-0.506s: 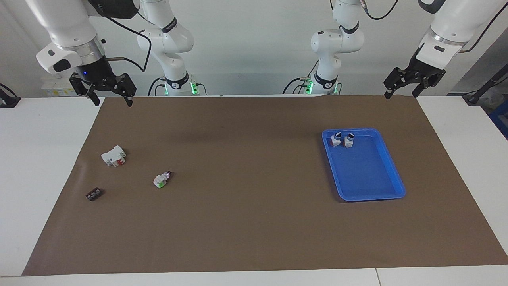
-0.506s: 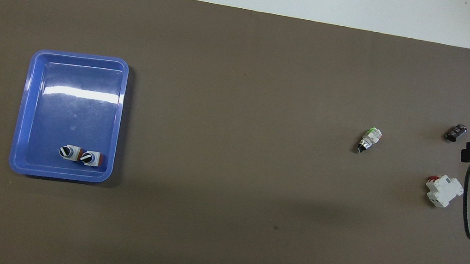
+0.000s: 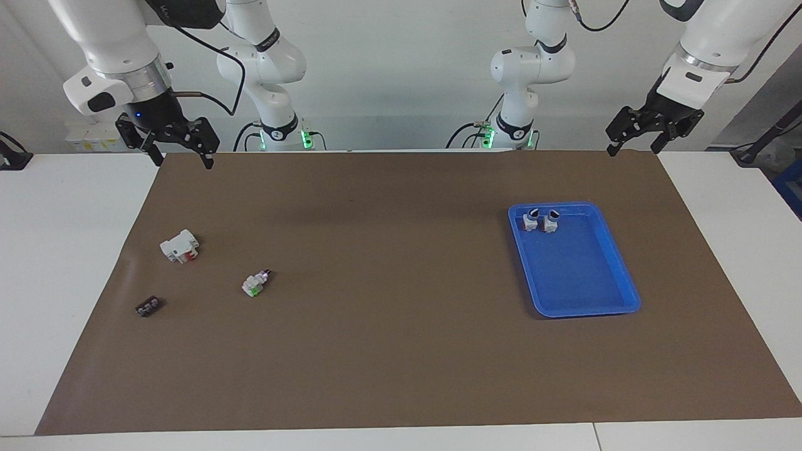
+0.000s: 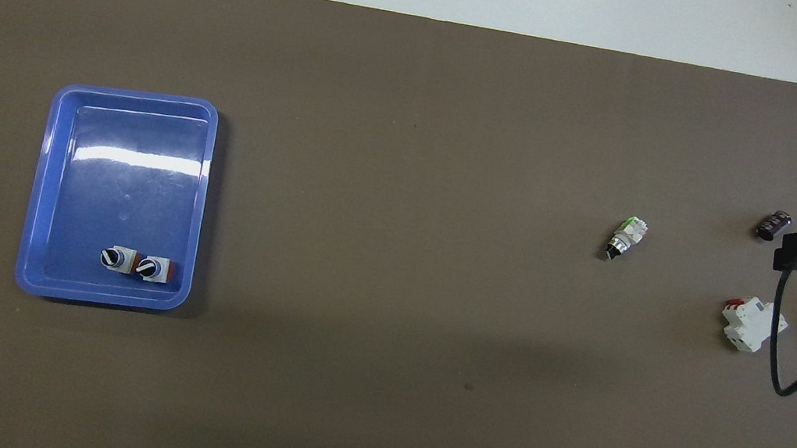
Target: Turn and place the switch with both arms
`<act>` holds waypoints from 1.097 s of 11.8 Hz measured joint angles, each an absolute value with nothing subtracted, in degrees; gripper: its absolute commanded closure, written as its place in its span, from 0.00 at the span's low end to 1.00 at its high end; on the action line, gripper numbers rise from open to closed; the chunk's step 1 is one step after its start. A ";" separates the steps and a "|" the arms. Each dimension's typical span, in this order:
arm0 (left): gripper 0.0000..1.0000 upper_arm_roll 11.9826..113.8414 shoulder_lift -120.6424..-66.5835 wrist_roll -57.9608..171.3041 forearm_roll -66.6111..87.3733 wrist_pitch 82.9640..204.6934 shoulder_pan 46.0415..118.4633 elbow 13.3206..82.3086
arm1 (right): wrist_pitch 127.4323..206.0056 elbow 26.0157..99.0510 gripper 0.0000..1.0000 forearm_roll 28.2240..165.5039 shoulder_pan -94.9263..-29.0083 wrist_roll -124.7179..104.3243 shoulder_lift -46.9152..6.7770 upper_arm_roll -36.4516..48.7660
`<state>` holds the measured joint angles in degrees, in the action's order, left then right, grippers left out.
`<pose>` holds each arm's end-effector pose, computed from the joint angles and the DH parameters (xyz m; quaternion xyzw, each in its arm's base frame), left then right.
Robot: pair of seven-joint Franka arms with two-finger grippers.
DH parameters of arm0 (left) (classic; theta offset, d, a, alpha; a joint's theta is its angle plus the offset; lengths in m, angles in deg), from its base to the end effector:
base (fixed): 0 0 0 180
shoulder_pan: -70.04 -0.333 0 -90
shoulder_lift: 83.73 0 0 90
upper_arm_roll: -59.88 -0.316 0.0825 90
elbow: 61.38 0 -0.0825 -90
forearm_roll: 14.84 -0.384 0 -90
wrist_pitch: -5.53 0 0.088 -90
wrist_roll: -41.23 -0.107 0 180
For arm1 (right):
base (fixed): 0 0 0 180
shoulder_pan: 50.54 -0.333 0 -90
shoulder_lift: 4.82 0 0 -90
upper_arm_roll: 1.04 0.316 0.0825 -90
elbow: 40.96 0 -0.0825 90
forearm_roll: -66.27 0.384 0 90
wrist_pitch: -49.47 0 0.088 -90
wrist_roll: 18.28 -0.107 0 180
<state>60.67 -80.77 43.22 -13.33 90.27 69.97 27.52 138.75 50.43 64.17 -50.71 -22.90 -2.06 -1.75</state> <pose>0.5289 -0.0099 0.6535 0.9998 0.0100 -0.0108 0.0125 0.5383 -0.0092 0.6383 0.9988 -0.0453 0.0063 0.0178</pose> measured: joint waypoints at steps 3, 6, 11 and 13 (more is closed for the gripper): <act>0.01 60.67 -80.77 43.22 -13.33 90.27 69.97 27.52 | 138.68 50.18 0.00 64.38 -50.74 -22.97 -1.15 -1.66; 0.01 60.67 -80.77 43.22 -13.33 90.27 69.97 27.52 | 138.72 50.09 0.00 64.46 -50.89 -22.97 -0.50 -1.24; 0.01 60.67 -80.77 43.22 -13.33 90.27 69.97 27.52 | 143.16 50.35 0.00 67.05 -50.95 -22.26 -3.52 -0.35; 0.01 60.67 -80.77 43.22 -13.33 90.27 69.97 27.52 | 145.35 50.51 0.00 67.41 -50.96 -20.27 -5.82 0.92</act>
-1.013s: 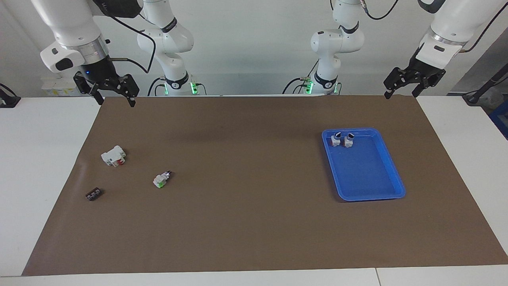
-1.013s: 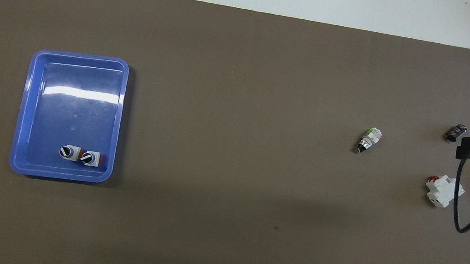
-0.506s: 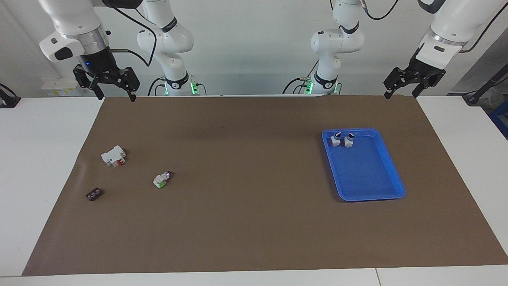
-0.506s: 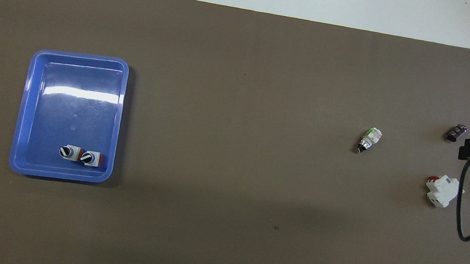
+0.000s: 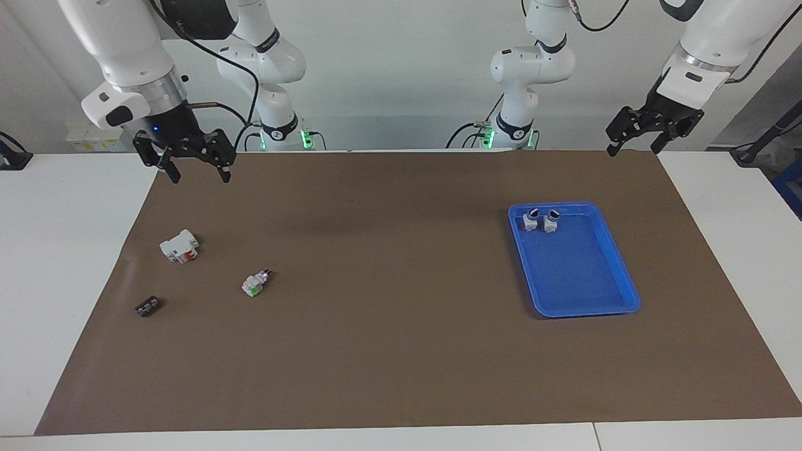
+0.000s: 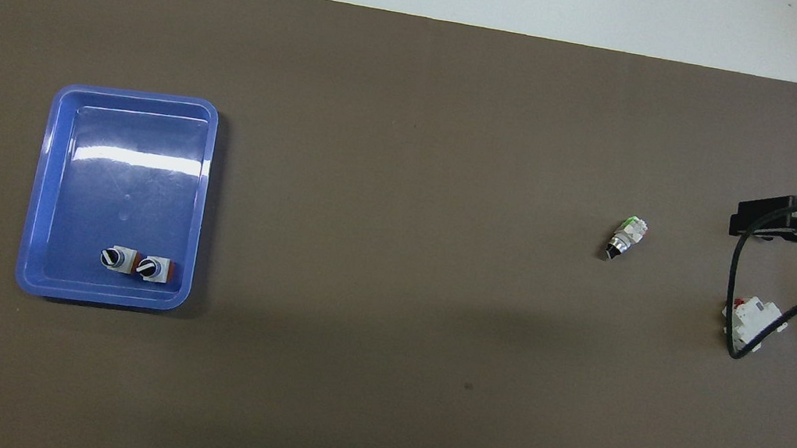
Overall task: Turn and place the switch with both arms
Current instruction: 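Lower the right gripper and grasp the silver cylindrical switch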
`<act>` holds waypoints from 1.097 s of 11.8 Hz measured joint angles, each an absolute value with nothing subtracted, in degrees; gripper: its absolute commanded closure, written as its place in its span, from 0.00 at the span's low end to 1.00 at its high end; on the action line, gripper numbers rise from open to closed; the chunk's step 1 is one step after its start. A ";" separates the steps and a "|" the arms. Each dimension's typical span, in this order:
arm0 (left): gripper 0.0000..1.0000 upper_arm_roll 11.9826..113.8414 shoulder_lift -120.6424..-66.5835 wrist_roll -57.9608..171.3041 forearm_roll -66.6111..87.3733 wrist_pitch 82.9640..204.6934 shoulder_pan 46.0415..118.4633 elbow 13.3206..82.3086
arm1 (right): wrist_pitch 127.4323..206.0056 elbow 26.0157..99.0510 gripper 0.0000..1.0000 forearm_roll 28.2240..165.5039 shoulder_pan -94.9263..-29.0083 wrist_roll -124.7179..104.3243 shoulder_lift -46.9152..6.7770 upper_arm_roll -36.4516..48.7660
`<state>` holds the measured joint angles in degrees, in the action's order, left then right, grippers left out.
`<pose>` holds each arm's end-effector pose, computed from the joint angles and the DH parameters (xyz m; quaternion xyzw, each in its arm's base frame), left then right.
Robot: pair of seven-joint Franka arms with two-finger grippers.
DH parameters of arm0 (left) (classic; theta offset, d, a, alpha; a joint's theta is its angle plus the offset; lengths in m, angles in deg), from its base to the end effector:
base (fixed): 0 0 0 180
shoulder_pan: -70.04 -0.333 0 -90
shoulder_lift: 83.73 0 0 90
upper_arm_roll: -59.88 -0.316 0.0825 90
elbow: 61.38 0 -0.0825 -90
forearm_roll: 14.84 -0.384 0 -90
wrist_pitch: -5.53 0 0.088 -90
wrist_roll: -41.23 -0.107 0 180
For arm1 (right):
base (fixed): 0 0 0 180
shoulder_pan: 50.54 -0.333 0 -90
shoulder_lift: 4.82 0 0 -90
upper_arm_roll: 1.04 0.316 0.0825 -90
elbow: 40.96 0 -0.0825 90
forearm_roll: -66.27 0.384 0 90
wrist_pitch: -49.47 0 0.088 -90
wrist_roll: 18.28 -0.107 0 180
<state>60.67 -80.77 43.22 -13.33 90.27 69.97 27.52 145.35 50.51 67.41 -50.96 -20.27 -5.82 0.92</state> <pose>0.5289 -0.0099 0.6535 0.9998 0.0100 -0.0108 0.0125 0.5688 0.0254 0.6118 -0.9995 -0.0027 -0.0293 0.0113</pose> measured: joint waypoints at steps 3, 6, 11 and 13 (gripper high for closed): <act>0.01 60.67 -80.77 43.22 -13.33 90.27 69.97 27.52 | 149.79 52.36 0.00 67.42 -51.10 -11.73 -9.14 2.33; 0.01 60.67 -80.77 43.22 -13.33 90.27 69.97 27.52 | 162.18 57.66 0.00 67.42 -52.58 -5.69 -13.71 2.42; 0.01 60.67 -80.77 43.22 -13.33 90.27 69.97 27.52 | 177.31 64.96 0.00 67.37 -52.40 -3.13 -19.58 2.22; 0.01 60.67 -80.77 43.22 -13.33 90.27 69.97 27.52 | 181.39 67.72 0.00 67.44 -51.80 -5.04 -20.48 1.95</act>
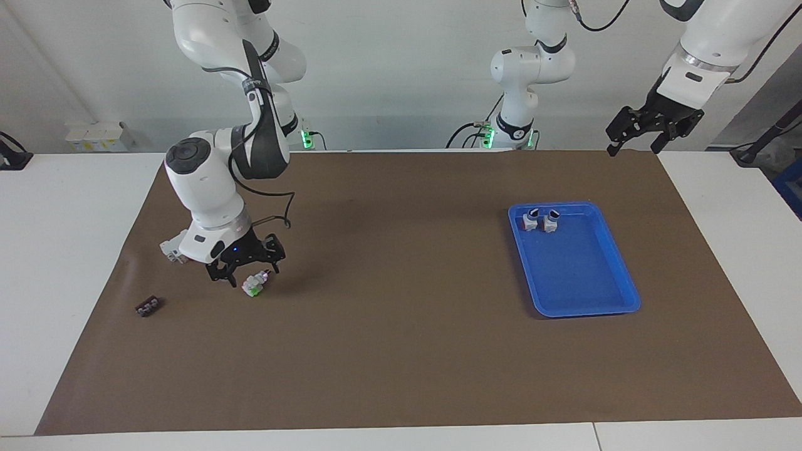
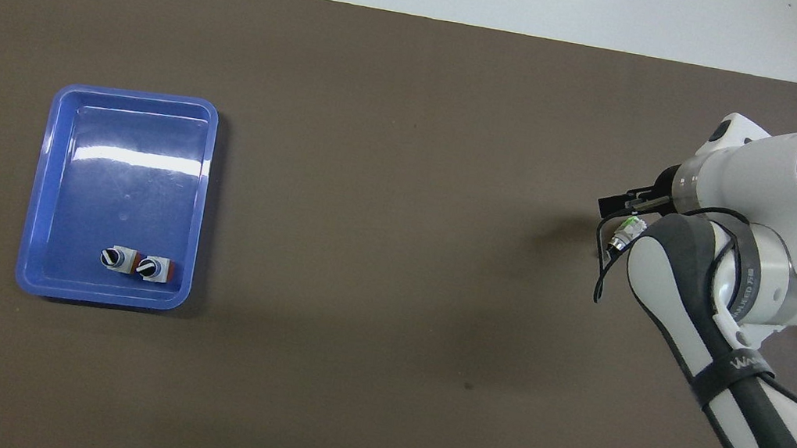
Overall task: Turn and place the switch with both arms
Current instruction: 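Lower the right gripper and grasp the silver cylindrical switch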
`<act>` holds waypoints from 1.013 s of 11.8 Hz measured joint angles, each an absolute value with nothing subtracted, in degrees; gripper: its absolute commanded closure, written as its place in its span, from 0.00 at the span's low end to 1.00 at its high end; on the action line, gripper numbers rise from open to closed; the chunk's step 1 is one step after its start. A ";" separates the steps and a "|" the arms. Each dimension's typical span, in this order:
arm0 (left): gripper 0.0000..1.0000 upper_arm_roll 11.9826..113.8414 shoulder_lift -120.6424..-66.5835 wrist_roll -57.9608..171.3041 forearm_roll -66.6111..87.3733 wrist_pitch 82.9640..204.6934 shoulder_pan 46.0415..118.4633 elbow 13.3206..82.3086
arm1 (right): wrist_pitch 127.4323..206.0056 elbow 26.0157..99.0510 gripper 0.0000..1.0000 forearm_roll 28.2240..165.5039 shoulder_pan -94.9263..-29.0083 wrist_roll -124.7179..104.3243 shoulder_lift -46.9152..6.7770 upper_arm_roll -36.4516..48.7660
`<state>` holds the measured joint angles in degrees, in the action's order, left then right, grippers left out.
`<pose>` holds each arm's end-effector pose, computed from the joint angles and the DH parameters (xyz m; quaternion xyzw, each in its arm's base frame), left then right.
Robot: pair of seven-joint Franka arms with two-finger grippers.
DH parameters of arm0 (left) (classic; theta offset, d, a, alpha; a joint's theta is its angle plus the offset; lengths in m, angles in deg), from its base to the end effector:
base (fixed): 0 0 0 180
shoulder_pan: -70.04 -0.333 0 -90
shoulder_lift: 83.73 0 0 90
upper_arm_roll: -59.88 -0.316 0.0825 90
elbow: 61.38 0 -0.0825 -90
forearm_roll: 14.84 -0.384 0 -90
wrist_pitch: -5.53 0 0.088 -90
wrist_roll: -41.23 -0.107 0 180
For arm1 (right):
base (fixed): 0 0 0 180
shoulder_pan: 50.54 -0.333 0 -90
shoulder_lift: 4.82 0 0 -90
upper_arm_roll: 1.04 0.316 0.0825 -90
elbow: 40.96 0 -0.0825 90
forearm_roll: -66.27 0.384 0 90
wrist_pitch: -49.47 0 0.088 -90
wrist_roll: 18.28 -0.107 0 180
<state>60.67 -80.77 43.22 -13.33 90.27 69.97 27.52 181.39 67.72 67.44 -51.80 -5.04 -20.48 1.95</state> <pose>0.5289 -0.0099 0.6535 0.9998 0.0100 -0.0108 0.0125 0.6280 0.0453 0.3723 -0.9872 -0.1440 -0.0672 0.0098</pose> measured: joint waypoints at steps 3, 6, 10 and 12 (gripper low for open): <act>0.01 60.67 -80.77 43.22 -13.33 90.27 69.97 27.52 | 187.16 74.01 0.00 67.40 -49.22 -17.18 -21.27 1.83; 0.01 60.67 -80.77 43.22 -13.33 90.27 69.97 27.52 | 188.00 76.50 0.09 67.41 -49.01 -24.95 -22.21 1.93; 0.01 60.67 -80.77 43.22 -13.33 90.27 69.97 27.52 | 191.00 75.01 0.38 67.50 -48.66 -29.62 -23.71 1.90; 0.01 60.67 -80.77 43.22 -13.33 90.27 69.97 27.52 | 190.94 73.98 0.35 67.51 -48.68 -32.23 -24.21 1.96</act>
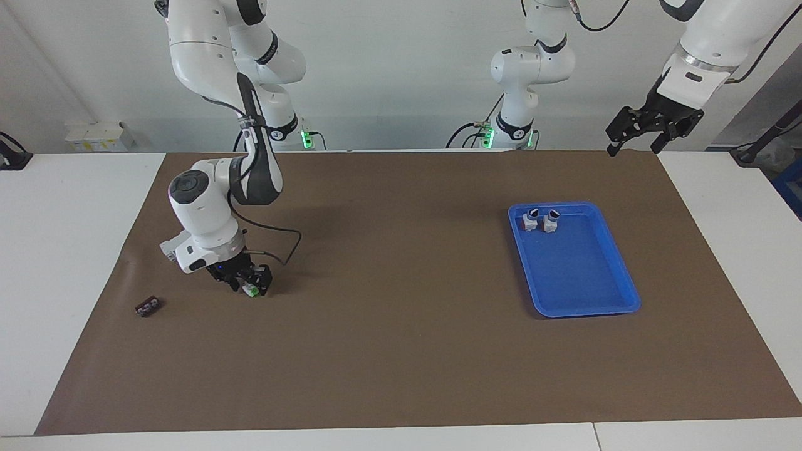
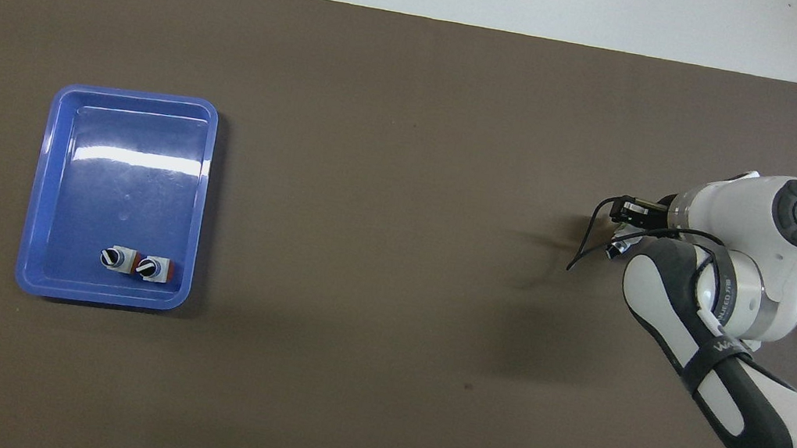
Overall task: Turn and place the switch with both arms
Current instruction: 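Lower the right gripper and grasp the silver cylindrical switch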
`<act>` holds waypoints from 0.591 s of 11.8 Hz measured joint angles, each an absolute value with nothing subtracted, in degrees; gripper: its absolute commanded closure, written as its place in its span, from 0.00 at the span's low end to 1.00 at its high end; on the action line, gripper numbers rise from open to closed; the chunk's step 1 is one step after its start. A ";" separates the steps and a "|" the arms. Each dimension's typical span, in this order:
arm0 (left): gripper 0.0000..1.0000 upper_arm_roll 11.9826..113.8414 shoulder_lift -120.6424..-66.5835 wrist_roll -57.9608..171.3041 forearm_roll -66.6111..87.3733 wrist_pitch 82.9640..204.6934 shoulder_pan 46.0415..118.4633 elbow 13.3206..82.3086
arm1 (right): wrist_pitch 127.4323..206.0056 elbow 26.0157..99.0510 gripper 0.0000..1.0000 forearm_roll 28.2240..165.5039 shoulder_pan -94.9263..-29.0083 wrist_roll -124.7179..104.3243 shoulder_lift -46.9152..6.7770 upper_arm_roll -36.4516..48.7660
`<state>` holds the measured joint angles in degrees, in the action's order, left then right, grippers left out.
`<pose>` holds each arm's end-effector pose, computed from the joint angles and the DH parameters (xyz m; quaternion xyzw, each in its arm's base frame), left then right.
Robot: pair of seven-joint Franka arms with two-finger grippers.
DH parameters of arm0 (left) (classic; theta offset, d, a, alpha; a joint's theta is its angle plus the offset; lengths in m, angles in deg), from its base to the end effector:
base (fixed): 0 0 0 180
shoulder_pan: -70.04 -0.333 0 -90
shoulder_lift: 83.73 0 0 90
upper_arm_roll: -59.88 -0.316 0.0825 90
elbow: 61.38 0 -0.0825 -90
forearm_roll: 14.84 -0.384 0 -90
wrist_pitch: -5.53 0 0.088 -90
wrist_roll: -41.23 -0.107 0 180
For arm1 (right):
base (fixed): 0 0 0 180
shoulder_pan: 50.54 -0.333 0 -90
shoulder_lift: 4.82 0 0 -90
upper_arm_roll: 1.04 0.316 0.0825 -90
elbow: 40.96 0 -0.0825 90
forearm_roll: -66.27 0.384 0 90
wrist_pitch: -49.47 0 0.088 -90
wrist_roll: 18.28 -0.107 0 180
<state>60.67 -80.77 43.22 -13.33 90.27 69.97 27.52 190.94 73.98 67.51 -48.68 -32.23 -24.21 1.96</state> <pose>0.5289 -0.0099 0.6535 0.9998 0.0100 -0.0108 0.0125 0.6156 0.0110 0.2994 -0.9905 0.1213 -0.0598 0.0239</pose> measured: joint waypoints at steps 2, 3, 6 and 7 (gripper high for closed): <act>0.01 60.76 -80.77 43.22 -13.33 90.12 69.97 27.52 | 188.96 73.83 0.29 67.51 -48.70 -32.46 -24.31 2.02; 0.01 60.87 -80.77 43.22 -13.33 90.10 69.98 27.53 | 188.45 73.82 0.28 67.51 -48.69 -32.46 -24.30 2.01; 0.01 60.77 -80.77 43.22 -13.33 90.07 69.97 27.53 | 187.15 73.81 0.64 67.83 -48.69 -34.26 -24.31 2.03; 0.01 60.75 -80.77 43.22 -13.33 90.08 69.97 27.53 | 186.90 73.69 1.00 69.08 -48.70 -35.98 -24.31 2.04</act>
